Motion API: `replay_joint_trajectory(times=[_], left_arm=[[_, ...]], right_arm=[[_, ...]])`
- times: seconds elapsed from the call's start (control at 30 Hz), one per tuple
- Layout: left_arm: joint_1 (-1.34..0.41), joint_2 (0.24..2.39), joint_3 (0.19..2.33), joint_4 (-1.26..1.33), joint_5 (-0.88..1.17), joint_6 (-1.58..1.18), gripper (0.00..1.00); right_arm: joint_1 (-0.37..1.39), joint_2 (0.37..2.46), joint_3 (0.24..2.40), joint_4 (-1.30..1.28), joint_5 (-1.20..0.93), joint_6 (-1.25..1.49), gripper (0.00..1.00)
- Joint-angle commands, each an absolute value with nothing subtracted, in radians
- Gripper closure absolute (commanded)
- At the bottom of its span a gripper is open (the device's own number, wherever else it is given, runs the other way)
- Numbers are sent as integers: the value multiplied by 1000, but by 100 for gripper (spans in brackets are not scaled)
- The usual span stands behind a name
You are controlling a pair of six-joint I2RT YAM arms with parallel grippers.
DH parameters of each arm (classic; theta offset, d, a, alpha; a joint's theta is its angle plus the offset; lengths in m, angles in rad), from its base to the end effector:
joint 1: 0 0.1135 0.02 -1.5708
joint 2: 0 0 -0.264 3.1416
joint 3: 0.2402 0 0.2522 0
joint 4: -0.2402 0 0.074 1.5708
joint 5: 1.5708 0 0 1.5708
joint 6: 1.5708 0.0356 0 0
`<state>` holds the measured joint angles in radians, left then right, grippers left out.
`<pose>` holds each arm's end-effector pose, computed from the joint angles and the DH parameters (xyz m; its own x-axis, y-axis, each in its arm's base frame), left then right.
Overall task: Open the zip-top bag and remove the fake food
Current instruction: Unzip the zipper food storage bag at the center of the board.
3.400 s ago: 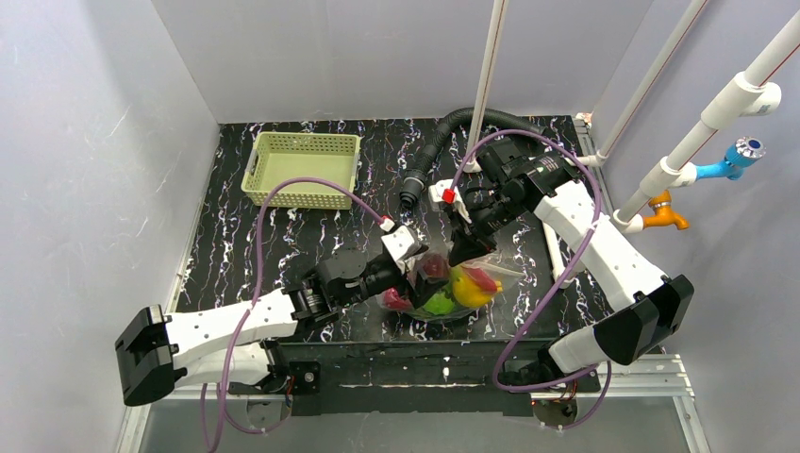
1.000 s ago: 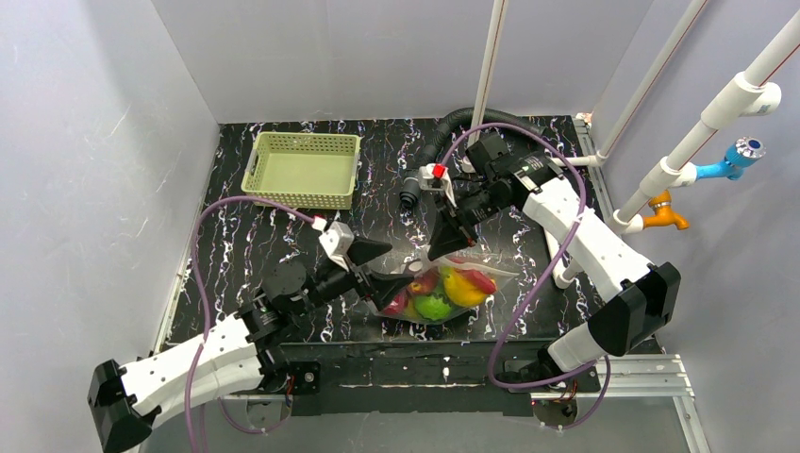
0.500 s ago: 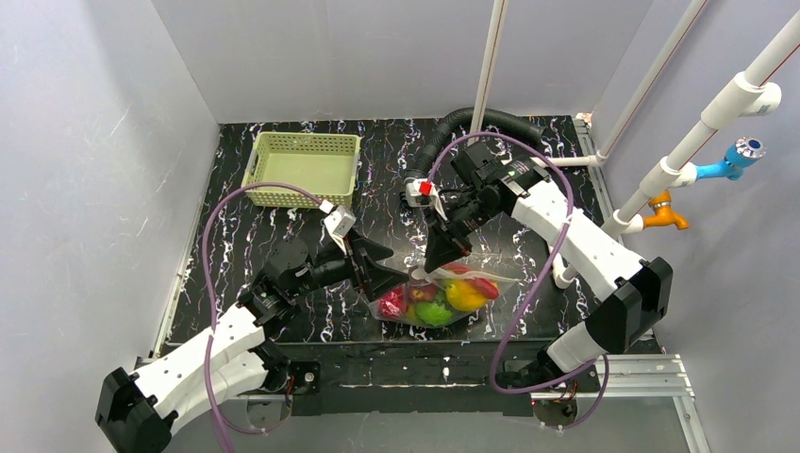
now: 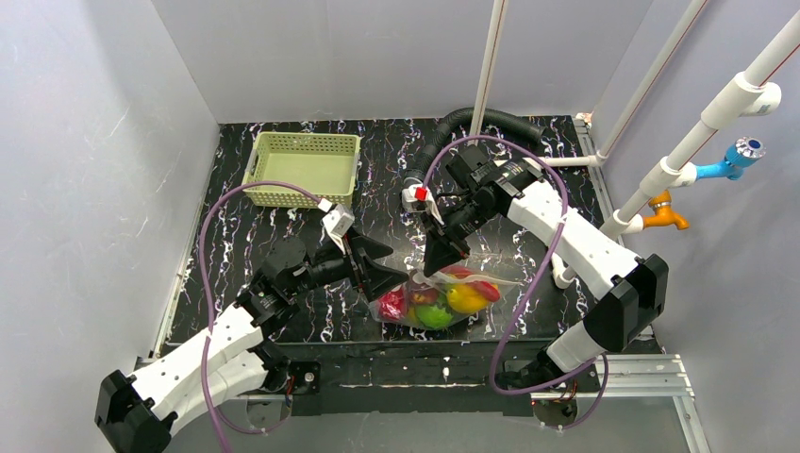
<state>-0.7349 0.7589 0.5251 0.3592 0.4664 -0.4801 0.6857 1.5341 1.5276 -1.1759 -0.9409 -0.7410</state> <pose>0.1270 -0.1363 0.3100 -0.3472 -0.2423 -0.9060 0.8676 0.2837 -0.4083 0.2075 0.2069 0.3478 -0.1168 -0.6093 -0.7843 -0.9335 -0.2022 0.2962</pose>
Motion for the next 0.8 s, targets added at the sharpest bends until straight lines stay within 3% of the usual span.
replay_joint_trajectory(times=[0.0, 0.57, 0.77], left_arm=[[-730, 758, 524, 405, 488, -484, 2], [-731, 737, 547, 372, 461, -439, 4], [-731, 796, 590, 404, 501, -410, 19]], right_arm=[[693, 1536, 1539, -1200, -945, -775, 99], [696, 1542, 1541, -1216, -947, -798, 99], [698, 1543, 1545, -1222, -945, -802, 99]])
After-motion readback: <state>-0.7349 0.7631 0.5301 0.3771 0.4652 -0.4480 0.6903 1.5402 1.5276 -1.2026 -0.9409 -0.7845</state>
